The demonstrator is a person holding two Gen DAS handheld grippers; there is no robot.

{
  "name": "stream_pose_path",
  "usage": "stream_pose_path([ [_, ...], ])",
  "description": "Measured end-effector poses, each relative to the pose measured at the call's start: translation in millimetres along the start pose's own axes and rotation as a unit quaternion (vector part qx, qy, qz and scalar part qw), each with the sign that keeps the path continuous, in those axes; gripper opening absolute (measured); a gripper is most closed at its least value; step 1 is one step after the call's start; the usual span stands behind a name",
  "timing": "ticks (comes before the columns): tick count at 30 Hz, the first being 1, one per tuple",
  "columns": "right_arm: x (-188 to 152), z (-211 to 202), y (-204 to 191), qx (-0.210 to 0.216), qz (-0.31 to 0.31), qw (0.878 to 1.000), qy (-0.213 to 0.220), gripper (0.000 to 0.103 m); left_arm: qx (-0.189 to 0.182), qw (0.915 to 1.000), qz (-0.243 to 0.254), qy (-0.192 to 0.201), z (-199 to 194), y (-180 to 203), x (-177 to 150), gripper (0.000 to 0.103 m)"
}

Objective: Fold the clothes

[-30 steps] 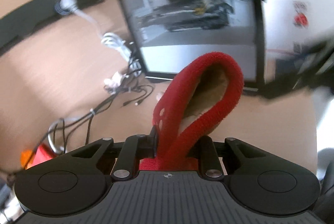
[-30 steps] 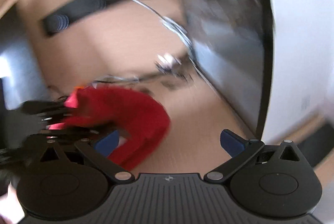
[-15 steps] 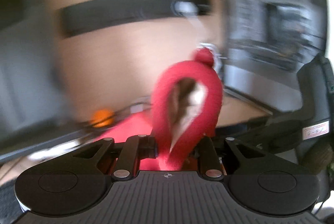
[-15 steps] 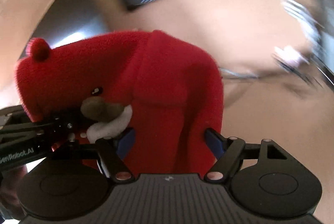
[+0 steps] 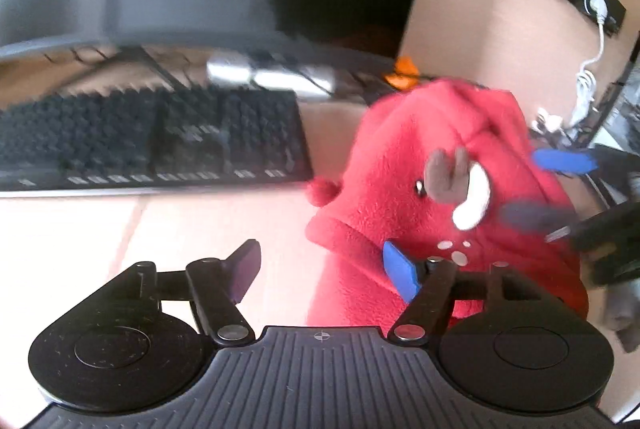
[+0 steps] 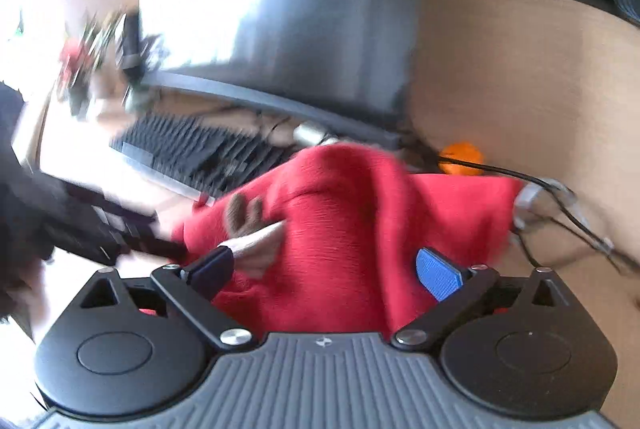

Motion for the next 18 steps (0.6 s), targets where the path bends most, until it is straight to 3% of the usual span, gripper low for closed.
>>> stream_pose_path([
  [2, -4.9, -23.3, 24.0, -0.026, 0.061, 0.998, 0.01, 0.101, -0.026, 0.9992, -0.026, -0.019, 13.8, -0.6, -2.5, 0.073],
  [4, -22.4, -31.5, 49.1, -0.053, 0.122, 0.991, -0.01, 0.102, -0.048, 0.9971, -0.054, -0.022, 22.0, 1.5, -2.4, 0.072],
  [7, -50.1, -44.2, 82.5, -0.11, 0.165, 0.979, -0.048, 0.102, -0.086, 0.9926, -0.083, -0.023, 33.0, 19.3, -1.9, 0.071],
  [10, -61.9, -64.0, 102.4, -0.139, 0.18, 0.972, -0.052, 0.102, -0.107, 0.9932, -0.041, -0.025, 43.3, 57.9, -0.2, 0.072],
  [14, -68.4, -86.1, 126.9, -0.194, 0.177, 0.964, -0.049, 0.102, -0.17, 0.9846, -0.012, -0.039, 49.8, 118.9, -0.3, 0.071],
  [16, -67.7, -92.7, 142.6, -0.214, 0.194, 0.956, -0.043, 0.102, -0.171, 0.9842, 0.031, -0.03, 41.7, 146.0, 1.6, 0.072],
  [18, -69.0, -99.2, 156.1, -0.211, 0.23, 0.95, -0.026, 0.102, -0.15, 0.9854, 0.081, -0.008, 31.2, 161.1, 5.6, 0.077],
])
Point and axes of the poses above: each gripper's, at about its wrist camera, not at the fingertips, and z roughly the way its jaws point, y to its right, x to its top, the point moved 6 cm from there along z, roughly the way its jaws point, and after that the axes turned 9 degrees about y, right-handed, at the moved point
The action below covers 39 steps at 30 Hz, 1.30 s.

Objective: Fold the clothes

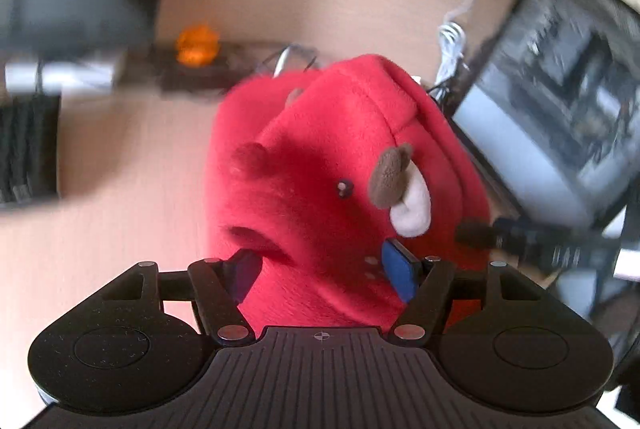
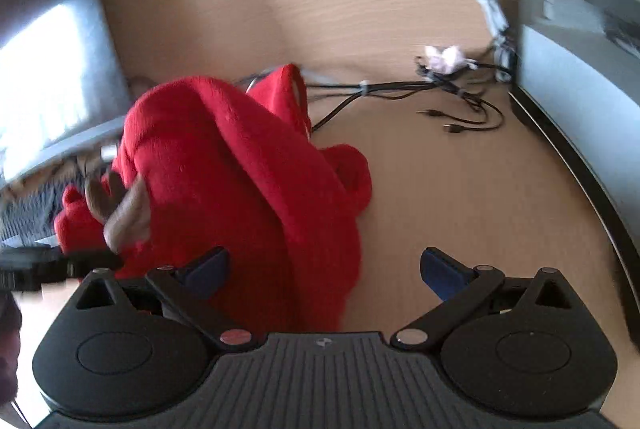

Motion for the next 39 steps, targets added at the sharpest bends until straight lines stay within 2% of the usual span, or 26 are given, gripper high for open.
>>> stream_pose_path([
  [1, 1.4, 2.4, 4.9, 0.009, 0.026, 1.0, 0.0, 0.1, 0.012, 0.9997, 0.02, 0.007, -3.0, 3.5, 2.6, 0.083],
  [3, 1.8, 8.0, 16.8, 0.037, 0.096, 0.995, -0.005, 0.097, 0.037, 0.9974, 0.059, 0.021, -9.2, 10.5, 8.2, 0.087],
  [5, -2.4, 22.7, 22.4, 0.055, 0.156, 0.986, -0.018, 0.092, 0.057, 0.9944, 0.086, 0.025, -11.6, 11.5, 10.2, 0.087],
  [7, -7.0, 35.5, 18.5, 0.078, 0.197, 0.977, -0.029, 0.083, 0.07, 0.9927, 0.096, 0.022, -10.7, 7.5, 10.5, 0.087],
  [10, 2.6, 30.7, 3.8, 0.093, 0.177, 0.98, -0.015, 0.068, 0.071, 0.9931, 0.09, 0.022, -14.6, -1.7, 13.1, 0.089],
  [11, 9.1, 26.5, -0.9, 0.102, 0.165, 0.981, -0.007, 0.064, 0.063, 0.9943, 0.083, 0.024, -15.6, -5.0, 14.4, 0.09],
  [12, 15.3, 23.1, -5.9, 0.11, 0.154, 0.982, 0.0, 0.055, 0.051, 0.9957, 0.074, 0.025, -14.5, -8.3, 16.0, 0.092],
  [13, 20.2, 24.1, -12.5, 0.118, 0.14, 0.983, 0.0, 0.05, 0.042, 0.9968, 0.064, 0.024, -11.8, -12.0, 17.2, 0.092],
  [14, 24.9, 25.4, -19.1, 0.124, 0.126, 0.984, -0.001, 0.05, 0.041, 0.9974, 0.055, 0.021, -8.3, -17.0, 17.4, 0.092],
  [17, 24.1, 32.1, -42.3, 0.1, 0.041, 0.994, -0.022, 0.05, 0.041, 0.9986, 0.033, 0.007, 0.3, -31.4, 13.1, 0.087],
  [21, 16.1, 34.1, -60.3, 0.086, -0.057, 0.994, -0.023, 0.053, 0.009, 0.9993, 0.037, 0.0, -9.0, -28.3, 11.7, 0.084],
  [24, 17.3, 31.9, -59.5, 0.096, -0.074, 0.992, -0.025, 0.053, -0.001, 0.9994, 0.031, 0.015, -21.5, -33.2, 21.6, 0.086],
  [26, 17.8, 33.5, -55.8, 0.105, -0.075, 0.991, -0.027, 0.053, 0.008, 0.9994, 0.027, 0.02, -20.4, -41.3, 29.0, 0.09],
  [29, 19.2, 34.9, -51.9, 0.116, -0.083, 0.989, -0.026, 0.053, 0.025, 0.9993, 0.022, 0.019, -12.2, -54.5, 39.0, 0.092],
  [34, 28.8, 30.9, -50.6, 0.116, -0.117, 0.986, 0.01, 0.054, -0.009, 0.9997, 0.02, -0.011, 12.2, -53.1, 38.4, 0.092],
  [35, 30.9, 30.1, -52.3, 0.115, -0.13, 0.985, 0.019, 0.056, -0.013, 0.9995, 0.024, -0.016, 15.8, -51.8, 37.6, 0.092],
  [37, 33.0, 33.2, -56.8, 0.123, -0.149, 0.981, 0.029, 0.07, -0.018, 0.9991, 0.029, -0.026, 23.3, -50.4, 36.6, 0.092],
  [39, 33.0, 39.6, -61.3, 0.137, -0.158, 0.978, 0.03, 0.07, -0.025, 0.9987, 0.023, -0.038, 29.9, -50.9, 35.4, 0.09],
])
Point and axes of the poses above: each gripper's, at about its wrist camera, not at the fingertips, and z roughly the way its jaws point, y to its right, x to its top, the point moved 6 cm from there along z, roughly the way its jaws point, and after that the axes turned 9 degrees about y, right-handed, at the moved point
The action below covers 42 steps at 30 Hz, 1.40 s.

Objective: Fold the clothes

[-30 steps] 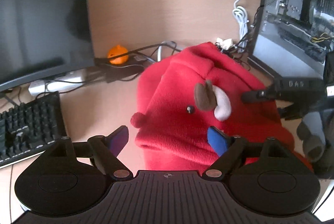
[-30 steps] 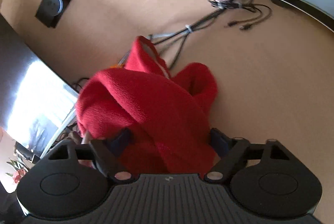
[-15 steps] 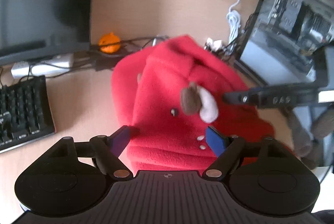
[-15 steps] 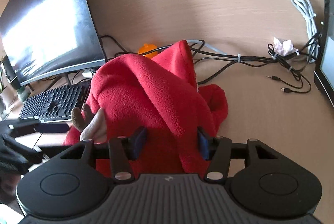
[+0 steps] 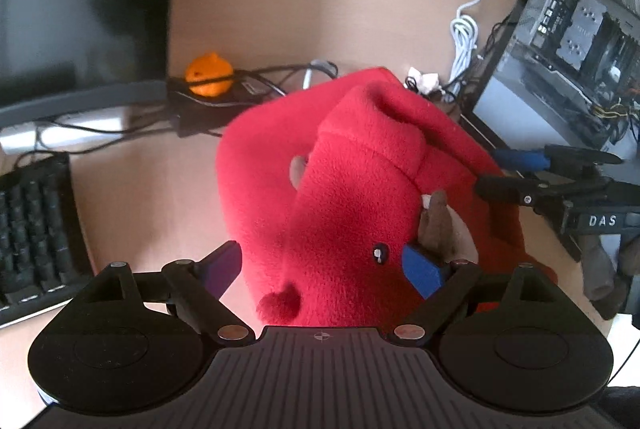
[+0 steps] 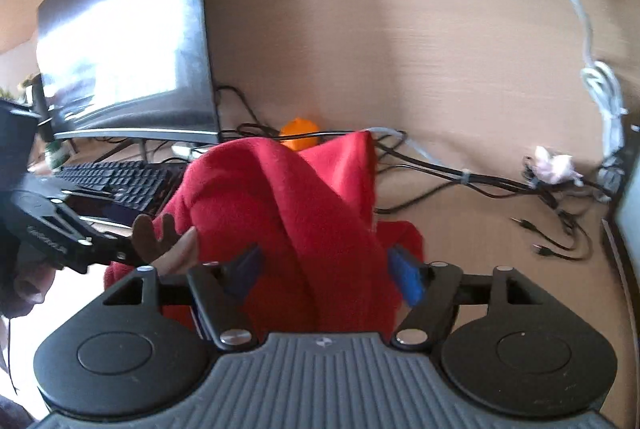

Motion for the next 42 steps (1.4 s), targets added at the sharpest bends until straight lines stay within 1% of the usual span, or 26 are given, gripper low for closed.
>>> stream_pose_path([
  [2, -2.9, 10.2, -0.6, 0.013, 0.005, 1.0, -0.006, 0.073, -0.004, 0.9999, -0.003, -0.011, 4.6, 0.2, -0.8, 0.089],
  [4, -6.0, 19.9, 1.1, 0.02, 0.013, 1.0, -0.009, 0.078, 0.006, 0.9998, 0.003, -0.017, 7.9, 1.7, -2.3, 0.088],
  [5, -7.1, 24.2, 3.1, 0.021, 0.017, 1.0, -0.008, 0.078, 0.01, 0.9997, 0.004, -0.02, 9.1, 2.4, -3.1, 0.088],
  [6, -8.1, 27.3, 4.5, 0.024, 0.021, 0.999, -0.007, 0.08, 0.01, 0.9997, 0.0, -0.022, 9.6, 3.4, -4.1, 0.084],
  [7, -8.7, 28.7, 5.2, 0.028, 0.024, 0.999, -0.005, 0.08, 0.006, 0.9997, -0.006, -0.023, 9.8, 4.6, -5.1, 0.076],
  [8, -8.6, 29.0, 5.1, 0.031, 0.023, 0.999, -0.005, 0.079, 0.001, 0.9996, -0.011, -0.025, 9.6, 6.5, -5.7, 0.072],
  [11, -7.2, 26.3, 4.5, 0.04, 0.023, 0.999, -0.003, 0.071, -0.004, 0.9997, 0.004, -0.025, 5.3, 16.4, -5.1, 0.067],
  [13, -6.1, 23.5, 3.5, 0.043, 0.021, 0.999, -0.002, 0.065, -0.009, 0.9995, 0.015, -0.026, 0.5, 24.1, -4.1, 0.06],
  [15, -4.8, 20.3, 1.6, 0.043, 0.016, 0.999, -0.001, 0.062, -0.021, 0.9993, 0.02, -0.025, -6.8, 33.0, -2.7, 0.058],
  [17, -2.1, 17.4, -4.2, 0.043, 0.001, 0.999, 0.002, 0.06, -0.033, 0.9989, 0.027, -0.02, -16.8, 42.8, -1.6, 0.058],
  [20, 4.1, 12.5, -22.0, 0.054, -0.044, 0.998, 0.008, 0.058, -0.041, 0.9983, 0.041, -0.009, -33.4, 53.9, -1.7, 0.058],
  [22, 7.2, 13.0, -35.0, 0.064, -0.071, 0.995, 0.01, 0.058, -0.038, 0.9982, 0.046, -0.006, -41.3, 55.1, -3.5, 0.058],
  [24, 6.8, 19.8, -45.7, 0.072, -0.093, 0.993, 0.005, 0.058, -0.016, 0.9987, 0.047, -0.012, -43.6, 47.7, -9.8, 0.058],
  [27, 1.6, 32.8, -52.3, 0.08, -0.104, 0.991, -0.012, 0.059, 0.043, 0.9977, 0.037, -0.036, -37.8, 25.4, -24.4, 0.059],
  [28, 0.1, 35.9, -53.7, 0.082, -0.106, 0.991, -0.015, 0.06, 0.057, 0.9971, 0.031, -0.041, -35.8, 18.5, -28.6, 0.061],
  [29, -0.8, 38.0, -55.2, 0.082, -0.109, 0.99, -0.017, 0.061, 0.066, 0.9966, 0.023, -0.044, -34.0, 12.1, -32.0, 0.062],
  [31, -1.0, 36.7, -57.4, 0.082, -0.11, 0.99, -0.017, 0.064, 0.069, 0.9967, 0.007, -0.043, -31.6, 4.2, -35.4, 0.07],
  [33, -1.0, 31.7, -55.4, 0.08, -0.101, 0.992, -0.015, 0.065, 0.07, 0.9966, 0.008, -0.041, -30.4, 3.4, -36.0, 0.072],
  [35, 0.4, 25.9, -50.8, 0.075, -0.084, 0.994, -0.011, 0.065, 0.069, 0.9968, 0.01, -0.04, -29.9, 3.5, -36.5, 0.072],
  [37, 1.5, 18.0, -44.0, 0.066, -0.059, 0.996, -0.006, 0.069, 0.063, 0.9973, 0.007, -0.037, -30.7, 2.9, -37.3, 0.072],
  [39, 2.1, 10.7, -35.8, 0.053, -0.027, 0.998, -0.002, 0.072, 0.047, 0.9983, -0.009, -0.033, -34.5, 2.2, -39.0, 0.07],
  [42, -1.6, 2.1, -20.1, 0.026, 0.029, 0.999, -0.004, 0.072, 0.02, 0.9987, -0.037, -0.029, -37.3, 3.0, -43.3, 0.07],
])
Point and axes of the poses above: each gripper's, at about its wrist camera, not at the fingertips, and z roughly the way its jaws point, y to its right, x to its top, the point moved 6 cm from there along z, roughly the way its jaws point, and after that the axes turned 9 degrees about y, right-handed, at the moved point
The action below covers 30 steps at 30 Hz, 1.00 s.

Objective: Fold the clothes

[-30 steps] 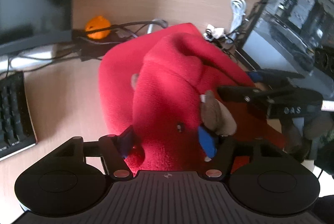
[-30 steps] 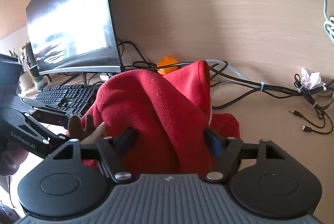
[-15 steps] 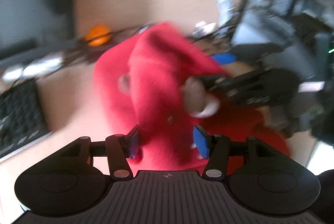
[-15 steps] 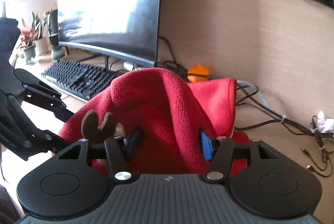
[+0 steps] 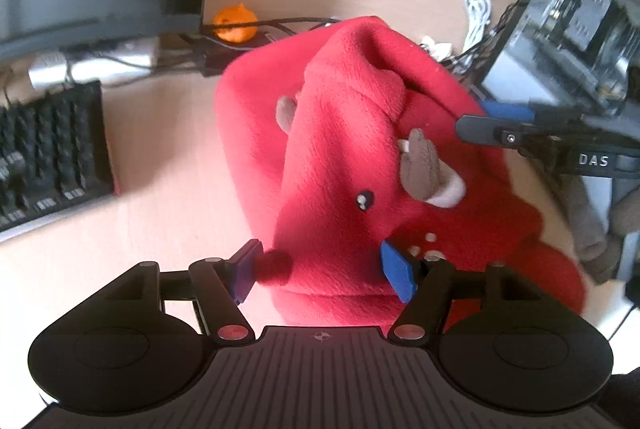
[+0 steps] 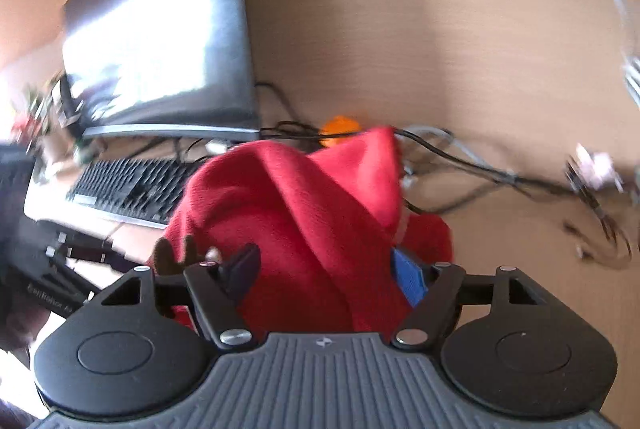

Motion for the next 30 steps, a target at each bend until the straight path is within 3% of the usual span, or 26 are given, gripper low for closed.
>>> stream_pose_path([
  [4, -16.1, 1.2, 25.7, -0.035, 0.081, 0.996, -0.027, 0.077, -0.009, 0.9999, -0.001, 0.009, -2.2, 5.0, -4.5, 0.066],
  [8, -36.7, 13.8, 33.3, -0.029, 0.158, 0.986, -0.049, 0.078, -0.014, 0.9996, -0.007, 0.024, -9.7, 10.3, -1.6, 0.06],
  [11, -34.1, 13.5, 33.1, -0.021, 0.185, 0.982, -0.041, 0.061, -0.035, 0.9988, -0.001, 0.035, -21.2, 20.9, 0.7, 0.059],
  [13, -20.5, 10.9, 26.8, -0.021, 0.158, 0.987, -0.031, 0.047, -0.059, 0.9973, 0.012, 0.041, -32.8, 31.8, -0.3, 0.059],
  [15, -6.3, 7.5, 21.6, -0.019, 0.127, 0.992, -0.018, 0.045, -0.075, 0.9955, 0.034, 0.048, -45.5, 40.1, -3.7, 0.06],
  [17, 7.7, 10.9, 10.1, -0.011, 0.099, 0.995, -0.01, 0.045, -0.055, 0.9963, 0.041, 0.051, -52.7, 35.8, -7.1, 0.06],
  [20, 13.0, 29.1, -10.7, -0.005, 0.058, 0.998, -0.03, 0.045, -0.001, 0.9979, 0.024, 0.059, -56.4, 13.5, -5.3, 0.06],
  [22, 8.5, 42.6, -22.5, -0.01, 0.023, 0.999, -0.047, 0.049, 0.004, 0.9969, 0.009, 0.079, -61.6, 5.6, 2.5, 0.063],
  [26, 5.6, 55.1, -35.7, -0.013, -0.027, 0.997, -0.066, 0.053, -0.041, 0.9918, 0.018, 0.12, -70.4, 19.6, 23.5, 0.076],
  [30, 15.9, 37.3, -31.1, 0.005, -0.052, 0.996, -0.076, 0.062, -0.061, 0.9911, 0.033, 0.114, -49.1, 36.4, 35.1, 0.081],
])
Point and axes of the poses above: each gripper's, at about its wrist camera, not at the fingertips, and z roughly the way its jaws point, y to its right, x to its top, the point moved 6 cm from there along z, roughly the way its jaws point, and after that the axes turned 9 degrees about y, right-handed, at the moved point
